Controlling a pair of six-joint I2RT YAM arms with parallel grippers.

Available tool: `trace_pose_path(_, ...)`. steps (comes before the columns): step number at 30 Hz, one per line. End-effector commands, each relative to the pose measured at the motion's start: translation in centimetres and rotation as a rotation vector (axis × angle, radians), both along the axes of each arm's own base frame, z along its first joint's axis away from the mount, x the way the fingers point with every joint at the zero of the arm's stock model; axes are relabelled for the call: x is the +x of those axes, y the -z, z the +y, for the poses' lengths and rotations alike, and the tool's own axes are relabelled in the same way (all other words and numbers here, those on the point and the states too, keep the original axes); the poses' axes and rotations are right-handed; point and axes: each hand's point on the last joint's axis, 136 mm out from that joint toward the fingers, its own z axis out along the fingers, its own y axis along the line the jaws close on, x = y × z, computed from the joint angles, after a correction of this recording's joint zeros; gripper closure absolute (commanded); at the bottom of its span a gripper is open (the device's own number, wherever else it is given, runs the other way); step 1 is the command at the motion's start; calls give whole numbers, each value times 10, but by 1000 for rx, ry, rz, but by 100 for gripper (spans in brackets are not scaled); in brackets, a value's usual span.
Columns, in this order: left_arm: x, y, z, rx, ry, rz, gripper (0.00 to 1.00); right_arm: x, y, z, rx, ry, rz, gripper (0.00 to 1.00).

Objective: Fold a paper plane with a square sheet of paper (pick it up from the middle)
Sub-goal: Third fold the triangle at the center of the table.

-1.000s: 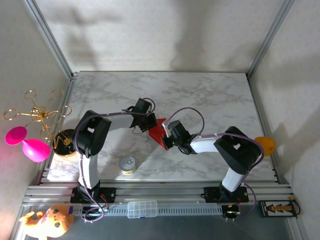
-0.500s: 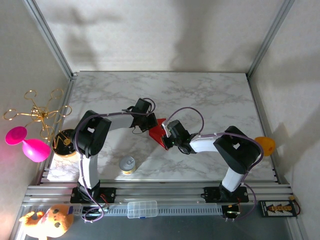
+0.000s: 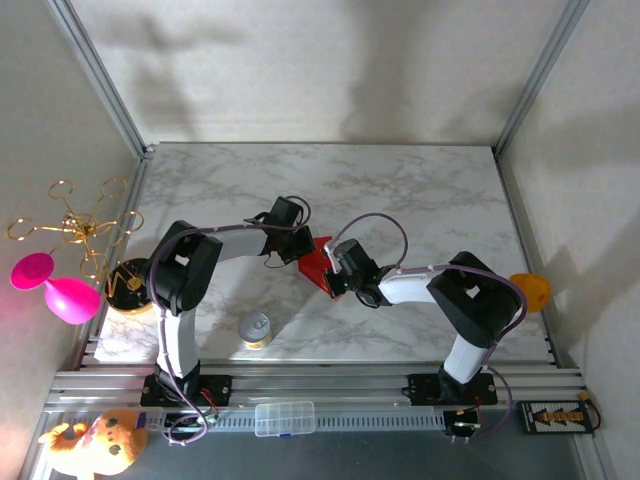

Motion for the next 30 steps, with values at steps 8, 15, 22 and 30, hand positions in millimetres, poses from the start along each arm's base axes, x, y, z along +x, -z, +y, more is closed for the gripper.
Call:
trace_pose_path(8,-19,30,4,62,5,85,95,8,-1,-5,-28,46,8,93)
trace_pose_path(15,-19,35,6,75,10,93,96,8,-6,-5,-22,49,3,93)
trace_pose_path(22,-19,35,5,76,14,91,96,9,-5,-7,-31,59,5,93)
trace_pose_path(30,-16,31,5,75,17,81,96,7,1,-9,-43,63,19,93)
